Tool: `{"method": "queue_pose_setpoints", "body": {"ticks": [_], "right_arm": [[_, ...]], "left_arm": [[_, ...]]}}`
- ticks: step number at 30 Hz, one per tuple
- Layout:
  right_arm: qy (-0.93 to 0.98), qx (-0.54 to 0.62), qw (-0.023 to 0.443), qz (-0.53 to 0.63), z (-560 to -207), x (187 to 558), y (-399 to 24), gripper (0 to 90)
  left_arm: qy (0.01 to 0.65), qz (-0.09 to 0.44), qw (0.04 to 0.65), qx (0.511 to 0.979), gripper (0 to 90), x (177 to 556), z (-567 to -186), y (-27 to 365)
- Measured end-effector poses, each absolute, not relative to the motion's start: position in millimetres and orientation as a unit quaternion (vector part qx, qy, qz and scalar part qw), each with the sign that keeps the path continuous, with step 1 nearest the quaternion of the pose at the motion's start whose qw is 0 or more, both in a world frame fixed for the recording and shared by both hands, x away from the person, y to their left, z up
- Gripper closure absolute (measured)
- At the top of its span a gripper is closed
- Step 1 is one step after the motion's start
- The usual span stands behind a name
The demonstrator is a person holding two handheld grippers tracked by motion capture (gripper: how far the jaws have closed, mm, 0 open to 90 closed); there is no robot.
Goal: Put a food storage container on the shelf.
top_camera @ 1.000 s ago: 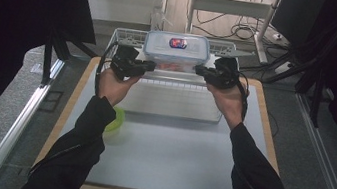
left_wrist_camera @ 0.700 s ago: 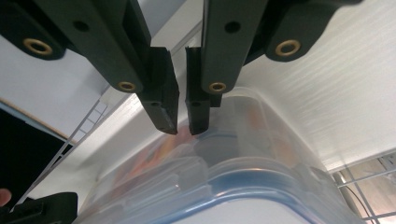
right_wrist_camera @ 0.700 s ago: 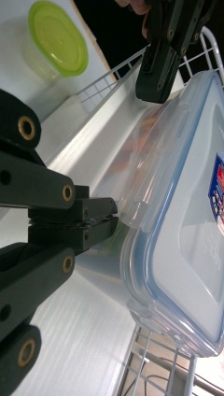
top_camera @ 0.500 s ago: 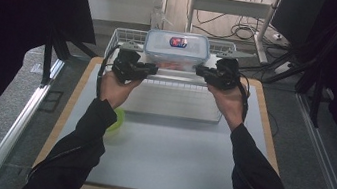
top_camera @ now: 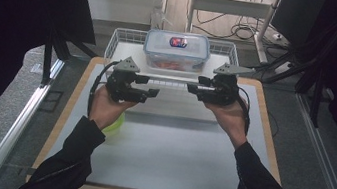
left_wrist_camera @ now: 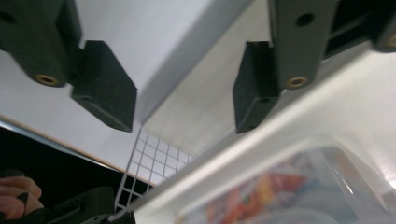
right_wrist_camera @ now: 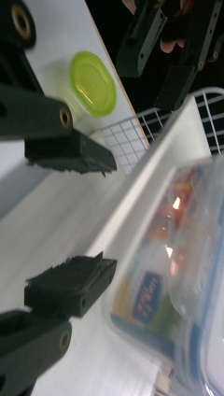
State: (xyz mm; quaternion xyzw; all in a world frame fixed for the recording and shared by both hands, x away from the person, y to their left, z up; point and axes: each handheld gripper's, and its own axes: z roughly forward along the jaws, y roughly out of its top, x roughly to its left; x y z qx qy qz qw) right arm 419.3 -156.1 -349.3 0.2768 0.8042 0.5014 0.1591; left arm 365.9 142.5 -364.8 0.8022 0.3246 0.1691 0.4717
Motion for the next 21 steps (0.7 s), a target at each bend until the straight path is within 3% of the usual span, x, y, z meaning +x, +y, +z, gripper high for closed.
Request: {"method": "queue_pose_setpoints", "body": {"ticks": [16,21], "right_arm": [[0.824,0.247,0.163,0.482,-386.6,372.7,-162.2,16.4],[0.827,0.247,0.136,0.486,-400.8,362.8,-169.7,8.6]], "left_arm": [[0.321,0.175,0.472,0.802,16.2,308.5,-418.6,140.3],[0.327,0.167,0.473,0.801,10.5,297.8,-438.9,138.5]]}}
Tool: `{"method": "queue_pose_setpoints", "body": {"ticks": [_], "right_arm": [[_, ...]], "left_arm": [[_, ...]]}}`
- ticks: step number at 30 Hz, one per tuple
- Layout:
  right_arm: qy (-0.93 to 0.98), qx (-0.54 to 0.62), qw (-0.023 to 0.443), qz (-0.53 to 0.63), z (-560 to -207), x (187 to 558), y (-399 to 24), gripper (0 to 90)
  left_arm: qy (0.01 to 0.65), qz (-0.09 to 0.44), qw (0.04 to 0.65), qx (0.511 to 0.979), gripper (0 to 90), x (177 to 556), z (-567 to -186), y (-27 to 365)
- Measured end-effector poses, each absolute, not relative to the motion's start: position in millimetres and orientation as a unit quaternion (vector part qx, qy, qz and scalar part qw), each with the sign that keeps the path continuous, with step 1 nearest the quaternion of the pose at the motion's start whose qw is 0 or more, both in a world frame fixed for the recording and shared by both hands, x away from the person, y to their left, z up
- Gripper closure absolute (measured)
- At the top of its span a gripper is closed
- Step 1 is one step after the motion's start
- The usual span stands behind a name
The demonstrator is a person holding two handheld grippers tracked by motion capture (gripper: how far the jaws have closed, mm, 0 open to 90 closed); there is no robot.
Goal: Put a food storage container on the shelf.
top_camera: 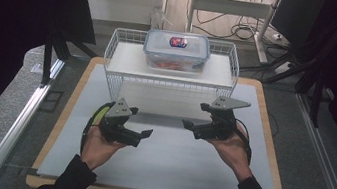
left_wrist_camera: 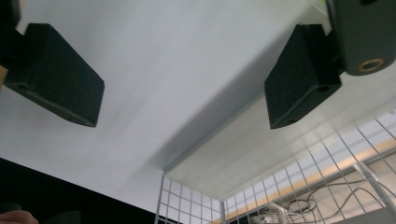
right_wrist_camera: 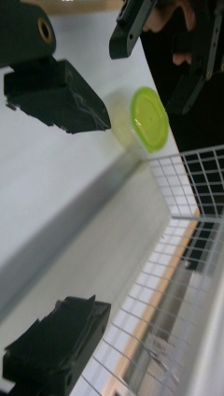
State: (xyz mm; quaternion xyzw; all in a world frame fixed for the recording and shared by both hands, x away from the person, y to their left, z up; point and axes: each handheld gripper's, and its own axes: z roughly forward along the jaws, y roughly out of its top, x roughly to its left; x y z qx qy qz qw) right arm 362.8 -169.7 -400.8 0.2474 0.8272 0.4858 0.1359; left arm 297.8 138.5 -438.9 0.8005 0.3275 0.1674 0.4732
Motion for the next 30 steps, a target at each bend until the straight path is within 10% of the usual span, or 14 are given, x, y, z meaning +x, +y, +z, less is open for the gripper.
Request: {"method": "queue_pose_setpoints", "body": {"ticks": [30], "right_arm": [[0.857,0.253,0.145,0.424,-488.0,298.6,-194.4,0.0]], "left_arm": [[0.294,0.186,0.408,0.844,0.9,246.2,-513.7,124.9]]}}
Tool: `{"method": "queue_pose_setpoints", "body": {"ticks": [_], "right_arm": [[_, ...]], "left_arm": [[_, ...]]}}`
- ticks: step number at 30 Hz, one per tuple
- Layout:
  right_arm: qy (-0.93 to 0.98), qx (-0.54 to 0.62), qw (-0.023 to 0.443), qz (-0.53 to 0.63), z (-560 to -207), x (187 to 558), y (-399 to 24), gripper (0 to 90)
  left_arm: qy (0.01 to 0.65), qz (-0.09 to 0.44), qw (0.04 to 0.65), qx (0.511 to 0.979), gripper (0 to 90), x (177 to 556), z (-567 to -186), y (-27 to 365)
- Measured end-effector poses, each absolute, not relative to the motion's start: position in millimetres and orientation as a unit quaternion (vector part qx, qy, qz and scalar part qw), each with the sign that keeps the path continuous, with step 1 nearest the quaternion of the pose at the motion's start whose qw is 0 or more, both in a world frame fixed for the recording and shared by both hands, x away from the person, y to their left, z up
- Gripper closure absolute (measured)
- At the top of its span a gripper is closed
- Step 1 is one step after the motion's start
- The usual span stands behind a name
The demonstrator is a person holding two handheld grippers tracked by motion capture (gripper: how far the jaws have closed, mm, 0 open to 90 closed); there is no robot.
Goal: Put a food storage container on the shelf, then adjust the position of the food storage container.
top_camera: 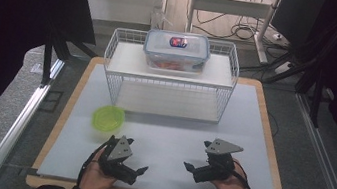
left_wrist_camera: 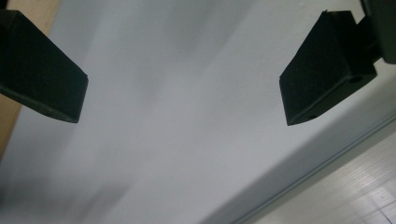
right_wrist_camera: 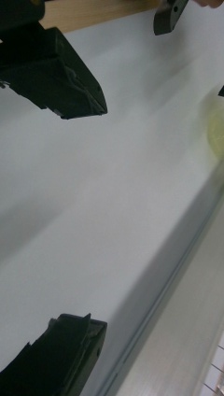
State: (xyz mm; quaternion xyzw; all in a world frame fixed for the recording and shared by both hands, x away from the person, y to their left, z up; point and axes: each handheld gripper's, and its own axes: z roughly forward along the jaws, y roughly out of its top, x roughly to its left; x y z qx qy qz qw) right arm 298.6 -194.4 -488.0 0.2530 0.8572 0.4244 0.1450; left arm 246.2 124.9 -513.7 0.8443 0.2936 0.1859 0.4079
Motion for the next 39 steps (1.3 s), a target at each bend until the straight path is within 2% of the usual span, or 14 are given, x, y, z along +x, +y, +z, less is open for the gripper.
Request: {"method": "queue_pose_setpoints", "body": {"ticks": [8,10,11,14,17,20,23,32,39], "right_arm": [[0.855,0.263,0.137,0.425,-491.9,303.5,-196.5,0.9],[0.857,0.264,0.138,0.421,-492.6,304.0,-196.4,1.5],[0.857,0.264,0.139,0.42,-493.0,304.2,-196.3,1.7],[0.857,0.263,0.139,0.421,-493.2,304.7,-196.4,2.2],[0.857,0.264,0.139,0.421,-493.6,305.1,-196.6,2.6],[0.857,0.264,0.137,0.421,-493.9,305.5,-196.7,3.1],[0.859,0.264,0.136,0.417,-495.1,306.3,-195.9,3.4],[0.863,0.262,0.135,0.411,-496.9,307.0,-194.6,4.1],[0.866,0.262,0.135,0.404,-498.5,308.2,-193.4,4.4]], "left_arm": [[0.329,0.171,0.409,0.834,2.2,256.9,-508.0,139.2],[0.354,0.173,0.406,0.825,3.8,261.7,-506.3,145.0],[0.364,0.179,0.403,0.82,7.3,263.5,-505.5,147.5],[0.374,0.177,0.407,0.815,23.0,267.7,-500.5,156.5],[0.384,0.169,0.423,0.803,48.7,272.8,-494.1,168.7],[0.41,0.189,0.415,0.79,72.7,279.1,-488.2,183.3],[0.429,0.193,0.43,0.77,89.5,282.6,-482.7,203.1],[0.493,0.242,0.414,0.726,89.8,295.9,-482.3,256.9],[0.538,0.247,0.39,0.705,89.8,315.2,-495.8,285.4]]}}
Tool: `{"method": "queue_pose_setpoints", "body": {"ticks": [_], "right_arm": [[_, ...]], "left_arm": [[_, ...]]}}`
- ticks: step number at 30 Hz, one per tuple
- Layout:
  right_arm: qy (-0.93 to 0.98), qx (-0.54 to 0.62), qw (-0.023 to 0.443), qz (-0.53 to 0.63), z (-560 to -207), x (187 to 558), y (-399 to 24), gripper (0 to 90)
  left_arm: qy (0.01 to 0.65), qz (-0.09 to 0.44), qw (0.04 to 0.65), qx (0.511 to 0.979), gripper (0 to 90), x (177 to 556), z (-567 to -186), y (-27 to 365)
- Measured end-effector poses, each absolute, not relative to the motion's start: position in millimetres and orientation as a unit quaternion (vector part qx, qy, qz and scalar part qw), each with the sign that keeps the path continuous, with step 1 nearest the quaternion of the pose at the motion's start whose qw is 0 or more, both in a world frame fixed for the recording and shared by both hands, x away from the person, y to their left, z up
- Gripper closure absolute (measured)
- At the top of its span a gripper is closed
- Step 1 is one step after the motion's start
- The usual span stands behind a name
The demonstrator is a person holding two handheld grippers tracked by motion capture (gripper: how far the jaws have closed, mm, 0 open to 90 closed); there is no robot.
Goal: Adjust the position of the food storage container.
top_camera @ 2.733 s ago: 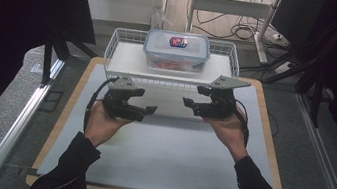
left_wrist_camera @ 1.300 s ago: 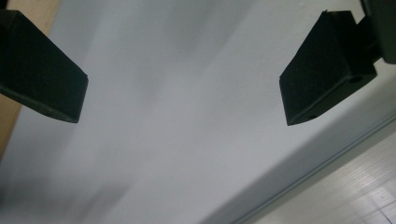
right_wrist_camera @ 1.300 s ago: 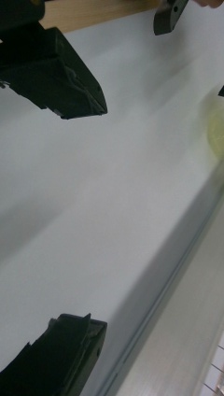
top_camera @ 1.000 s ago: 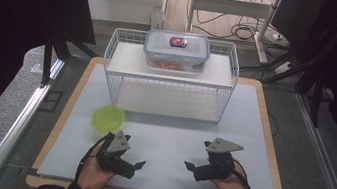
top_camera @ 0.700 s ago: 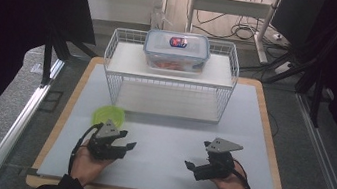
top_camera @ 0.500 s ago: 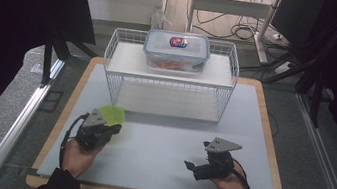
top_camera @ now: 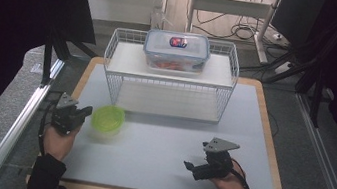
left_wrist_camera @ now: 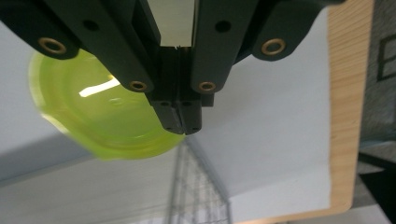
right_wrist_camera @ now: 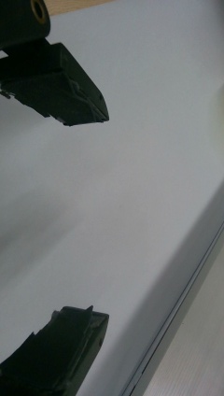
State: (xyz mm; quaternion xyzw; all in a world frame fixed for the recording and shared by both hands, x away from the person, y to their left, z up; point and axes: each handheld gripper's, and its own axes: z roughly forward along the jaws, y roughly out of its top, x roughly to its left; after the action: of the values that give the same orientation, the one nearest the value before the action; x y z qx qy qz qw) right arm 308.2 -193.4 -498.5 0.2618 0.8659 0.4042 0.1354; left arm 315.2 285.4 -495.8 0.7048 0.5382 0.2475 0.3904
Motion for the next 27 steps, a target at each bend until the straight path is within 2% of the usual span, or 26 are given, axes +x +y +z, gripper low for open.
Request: {"method": "queue_pose_setpoints", "body": {"ticks": [6,27], "right_arm": [[0.868,0.261,0.135,0.401,-498.8,308.0,-193.0,4.6],[0.875,0.254,0.134,0.389,-501.0,307.5,-191.3,5.3]], "left_arm": [[0.561,0.231,0.37,0.704,89.8,325.6,-509.5,291.4],[0.545,0.209,0.358,0.729,89.8,332.3,-515.0,263.9]]}}
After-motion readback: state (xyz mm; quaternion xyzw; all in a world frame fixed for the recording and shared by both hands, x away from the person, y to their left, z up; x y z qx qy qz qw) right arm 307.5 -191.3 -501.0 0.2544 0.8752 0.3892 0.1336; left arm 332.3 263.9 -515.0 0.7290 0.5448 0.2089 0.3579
